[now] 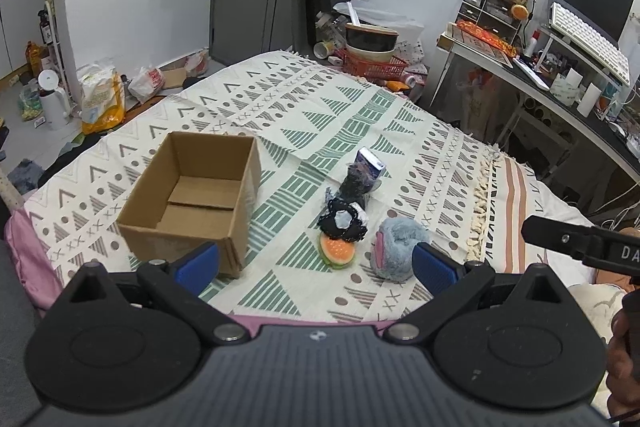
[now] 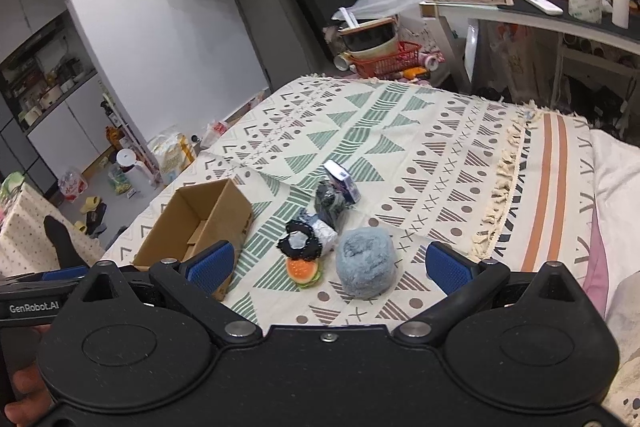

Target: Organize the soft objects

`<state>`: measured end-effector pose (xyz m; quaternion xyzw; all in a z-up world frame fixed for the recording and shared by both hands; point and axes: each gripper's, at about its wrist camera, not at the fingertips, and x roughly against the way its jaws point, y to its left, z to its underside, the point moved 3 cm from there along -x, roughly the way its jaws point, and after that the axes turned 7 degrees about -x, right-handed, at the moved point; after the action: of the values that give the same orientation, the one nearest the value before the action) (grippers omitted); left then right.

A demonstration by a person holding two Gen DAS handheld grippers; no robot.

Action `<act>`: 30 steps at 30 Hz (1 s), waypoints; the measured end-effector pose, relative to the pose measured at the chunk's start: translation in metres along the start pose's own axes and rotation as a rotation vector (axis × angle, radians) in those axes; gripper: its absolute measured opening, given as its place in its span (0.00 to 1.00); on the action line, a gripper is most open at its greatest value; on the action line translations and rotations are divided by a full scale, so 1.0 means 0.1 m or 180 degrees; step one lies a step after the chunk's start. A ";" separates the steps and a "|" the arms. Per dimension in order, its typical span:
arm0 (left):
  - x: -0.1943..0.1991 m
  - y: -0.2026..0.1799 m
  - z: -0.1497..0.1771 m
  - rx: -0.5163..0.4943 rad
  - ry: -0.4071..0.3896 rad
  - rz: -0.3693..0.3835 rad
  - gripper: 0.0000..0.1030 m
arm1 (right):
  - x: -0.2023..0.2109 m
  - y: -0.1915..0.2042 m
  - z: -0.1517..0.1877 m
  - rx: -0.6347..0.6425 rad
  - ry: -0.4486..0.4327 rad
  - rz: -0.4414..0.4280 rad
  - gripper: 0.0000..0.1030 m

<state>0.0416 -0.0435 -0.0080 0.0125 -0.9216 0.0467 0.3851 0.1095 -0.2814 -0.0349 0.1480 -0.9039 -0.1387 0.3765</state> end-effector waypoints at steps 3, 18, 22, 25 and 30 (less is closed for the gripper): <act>-0.09 -0.06 -0.03 -0.0033 0.0003 0.0002 0.99 | -0.09 -0.10 -0.03 -0.0079 0.0035 0.0001 1.00; -0.63 -0.27 -0.19 -0.0069 0.0157 0.0124 0.98 | -0.61 -0.44 -0.20 -0.0353 0.0328 -0.0102 1.00; -0.80 -0.33 -0.24 -0.0063 0.0181 0.0215 0.97 | -0.76 -0.55 -0.21 -0.0470 0.0390 -0.0057 1.00; -0.96 -0.38 -0.27 -0.0048 0.0229 0.0277 0.95 | -0.89 -0.64 -0.20 -0.0557 0.0428 -0.0041 0.97; -1.23 -0.48 -0.30 -0.0001 0.0351 0.0464 0.80 | -1.17 -0.80 -0.18 -0.0802 0.0658 -0.0001 0.72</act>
<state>0.1522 -0.0899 -0.0713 -0.0572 -0.8975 0.0751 0.4308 0.2145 -0.3143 -0.1265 0.1133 -0.8358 -0.2350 0.4831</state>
